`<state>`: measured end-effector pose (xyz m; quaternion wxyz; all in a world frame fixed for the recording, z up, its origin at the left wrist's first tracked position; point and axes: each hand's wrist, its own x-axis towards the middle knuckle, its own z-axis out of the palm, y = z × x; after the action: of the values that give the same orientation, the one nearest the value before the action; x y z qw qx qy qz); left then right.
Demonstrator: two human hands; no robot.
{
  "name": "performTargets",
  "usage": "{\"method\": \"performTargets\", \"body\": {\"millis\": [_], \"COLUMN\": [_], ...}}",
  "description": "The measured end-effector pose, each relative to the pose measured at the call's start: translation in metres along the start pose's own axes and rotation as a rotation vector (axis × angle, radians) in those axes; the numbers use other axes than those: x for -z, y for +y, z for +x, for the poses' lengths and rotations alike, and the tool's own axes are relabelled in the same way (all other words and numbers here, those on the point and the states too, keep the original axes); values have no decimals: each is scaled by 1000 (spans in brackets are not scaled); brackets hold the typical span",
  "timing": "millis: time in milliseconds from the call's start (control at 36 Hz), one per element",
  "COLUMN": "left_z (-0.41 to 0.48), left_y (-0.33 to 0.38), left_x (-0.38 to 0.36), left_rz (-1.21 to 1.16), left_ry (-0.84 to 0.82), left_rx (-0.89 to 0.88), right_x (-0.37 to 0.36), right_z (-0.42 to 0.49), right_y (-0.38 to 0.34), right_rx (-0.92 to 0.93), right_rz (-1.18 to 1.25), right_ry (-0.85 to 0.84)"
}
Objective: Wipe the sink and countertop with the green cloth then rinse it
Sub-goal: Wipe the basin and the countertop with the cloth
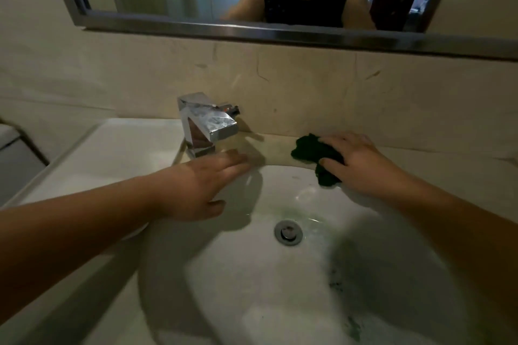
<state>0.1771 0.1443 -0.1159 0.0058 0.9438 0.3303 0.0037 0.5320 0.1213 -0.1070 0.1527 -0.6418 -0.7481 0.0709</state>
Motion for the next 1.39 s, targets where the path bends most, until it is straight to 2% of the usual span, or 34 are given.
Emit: {"method": "performTargets", "body": {"millis": [83,222,306,444,528,639,694,750,889,1028,1139,1250,1389], "left_z": [-14,-8,-9,-12,-12,-12,-12,-12,-12,-14,-13,-15,-17], "left_y": [-13,-10,-10,-10,-11,-15,-17,-19,-20,-18,-12,-11,-11], "left_x": [-10,-8,-2,1,1,-5,-7,-9,-12,-13,-12,-7,-2], "left_rz": [-15,-99,-183,-280,-315,-324,-316,-317,-323,-292,-249,-241,-232], "left_ry": [-2,-59,-24,48,71,101,107,118,158,222,200,154,101], "left_rx": [42,109,140,95,78,57,52,38,34,21,37,55,69], "right_x": [-16,-28,-37,-56,-68,-62,-53,-45,-44,-65,-73,-62,-40], "right_z": [-8,19,40,72,83,81,78,74,67,81,83,78,53], "right_y": [5,-23,-49,-103,-128,-125,-112,-94,-85,-117,-139,-122,-82], "right_rx": [-79,-67,-60,71,185,264,241,145,51,238,351,252,58], "right_rz": [-18,-93,-188,-134,-13,-46,-148,-236,-148,-61,-45,-13,-130], "right_ry": [-31,8,-5,-83,-114,-127,-81,-52,-90,-92,-85,-109,-133]}}
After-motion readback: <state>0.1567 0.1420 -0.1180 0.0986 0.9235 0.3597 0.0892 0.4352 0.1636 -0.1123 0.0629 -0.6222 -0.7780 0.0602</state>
